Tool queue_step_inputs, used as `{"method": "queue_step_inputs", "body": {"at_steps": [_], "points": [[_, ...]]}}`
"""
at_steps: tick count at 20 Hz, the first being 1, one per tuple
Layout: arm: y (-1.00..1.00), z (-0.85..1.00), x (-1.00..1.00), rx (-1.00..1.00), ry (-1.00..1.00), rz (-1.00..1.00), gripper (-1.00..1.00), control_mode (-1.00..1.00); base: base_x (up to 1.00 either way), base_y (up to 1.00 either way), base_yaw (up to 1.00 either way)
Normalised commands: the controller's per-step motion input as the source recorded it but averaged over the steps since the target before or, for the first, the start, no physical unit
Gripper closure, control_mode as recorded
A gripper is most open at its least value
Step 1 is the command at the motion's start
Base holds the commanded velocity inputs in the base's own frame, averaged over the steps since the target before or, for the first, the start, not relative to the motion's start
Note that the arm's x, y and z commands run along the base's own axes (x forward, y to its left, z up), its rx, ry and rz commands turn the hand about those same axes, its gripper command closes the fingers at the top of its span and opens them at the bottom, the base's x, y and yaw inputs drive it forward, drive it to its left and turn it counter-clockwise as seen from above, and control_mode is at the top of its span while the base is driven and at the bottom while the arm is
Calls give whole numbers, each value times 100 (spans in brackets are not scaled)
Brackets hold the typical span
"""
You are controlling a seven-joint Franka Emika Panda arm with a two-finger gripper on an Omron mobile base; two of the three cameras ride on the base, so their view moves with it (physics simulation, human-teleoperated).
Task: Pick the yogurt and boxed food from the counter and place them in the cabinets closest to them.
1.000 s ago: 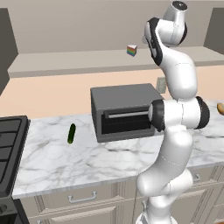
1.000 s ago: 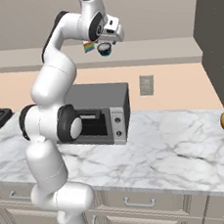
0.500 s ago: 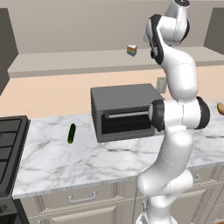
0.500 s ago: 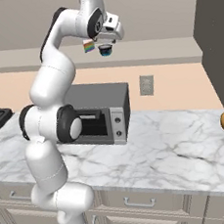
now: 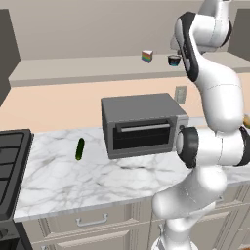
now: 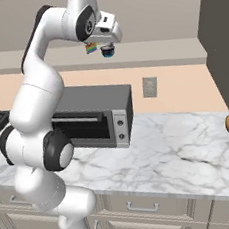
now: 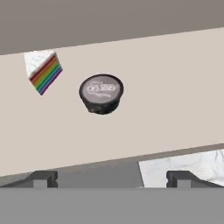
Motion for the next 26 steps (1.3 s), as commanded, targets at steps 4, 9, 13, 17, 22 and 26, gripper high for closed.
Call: {"method": "queue_step_inputs", "body": {"at_steps": [4, 9, 13, 17, 22, 26], "points": [[27, -24, -100, -9, 0, 1, -100, -100, 0, 0, 0], [37, -41, -100, -9, 0, 0, -100, -100, 0, 0, 0], [29, -61, -79, -9, 0, 0, -100, -100, 0, 0, 0], [-2, -69, -19, -7, -2, 0, -100, -100, 0, 0, 0], [-7, -49, -29, -2, -7, 0, -100, -100, 0, 0, 0], [0, -16, -4, -4, -5, 2, -100, -100, 0, 0, 0]]}}
